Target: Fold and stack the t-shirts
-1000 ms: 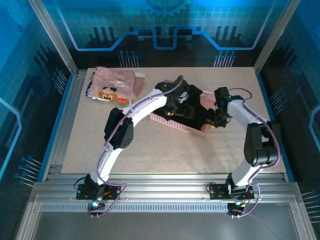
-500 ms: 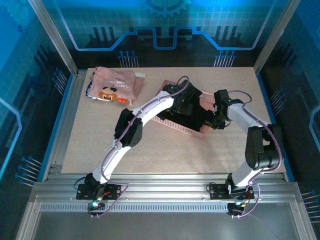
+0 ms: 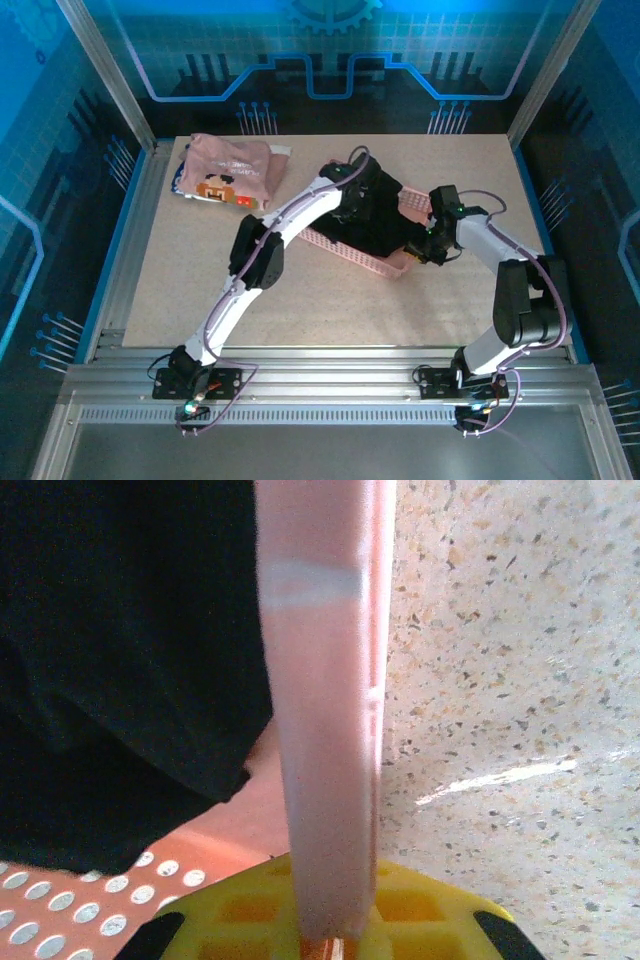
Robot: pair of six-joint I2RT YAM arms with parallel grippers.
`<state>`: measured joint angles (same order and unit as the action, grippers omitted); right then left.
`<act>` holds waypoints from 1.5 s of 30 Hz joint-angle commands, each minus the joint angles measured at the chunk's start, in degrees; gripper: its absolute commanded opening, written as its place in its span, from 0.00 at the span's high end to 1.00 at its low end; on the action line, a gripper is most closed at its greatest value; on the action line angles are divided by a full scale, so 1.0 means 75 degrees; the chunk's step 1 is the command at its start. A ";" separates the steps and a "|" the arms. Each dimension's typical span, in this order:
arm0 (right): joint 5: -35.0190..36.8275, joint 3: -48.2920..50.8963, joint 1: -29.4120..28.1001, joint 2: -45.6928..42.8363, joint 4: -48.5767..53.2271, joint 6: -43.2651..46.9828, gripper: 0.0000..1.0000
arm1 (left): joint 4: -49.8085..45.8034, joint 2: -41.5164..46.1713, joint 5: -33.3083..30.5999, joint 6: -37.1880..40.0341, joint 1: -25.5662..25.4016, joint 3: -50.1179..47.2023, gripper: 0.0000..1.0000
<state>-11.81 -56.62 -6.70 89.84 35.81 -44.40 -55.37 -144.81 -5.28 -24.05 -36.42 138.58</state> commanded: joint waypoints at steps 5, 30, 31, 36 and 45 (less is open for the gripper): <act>0.0037 0.0378 0.0410 -0.0053 -0.0440 -0.1165 1.00 | 0.1263 0.4058 -0.0208 0.1569 0.0143 0.0151 1.00; 0.0895 -0.1344 0.3323 0.1959 -0.1436 -0.4174 1.00 | 0.1618 0.4009 0.1949 0.1253 0.0150 -0.0011 1.00; 0.0884 -0.1437 0.3388 0.2048 -0.1407 -0.4178 1.00 | 0.1677 0.3861 0.2047 0.1202 0.0147 0.0023 1.00; 0.0936 -0.1824 0.3686 0.2494 -0.1424 -0.4074 1.00 | 0.2136 0.3638 0.2510 0.0911 0.0011 -0.0763 1.00; 0.0750 -0.2972 0.3887 0.3592 -0.0983 -0.3773 1.00 | 0.2687 0.3573 0.3171 0.0342 0.0107 -0.3444 0.34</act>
<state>-8.64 -79.24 20.82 111.42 25.50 -73.06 -37.69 -118.80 15.22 -18.68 -35.94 116.53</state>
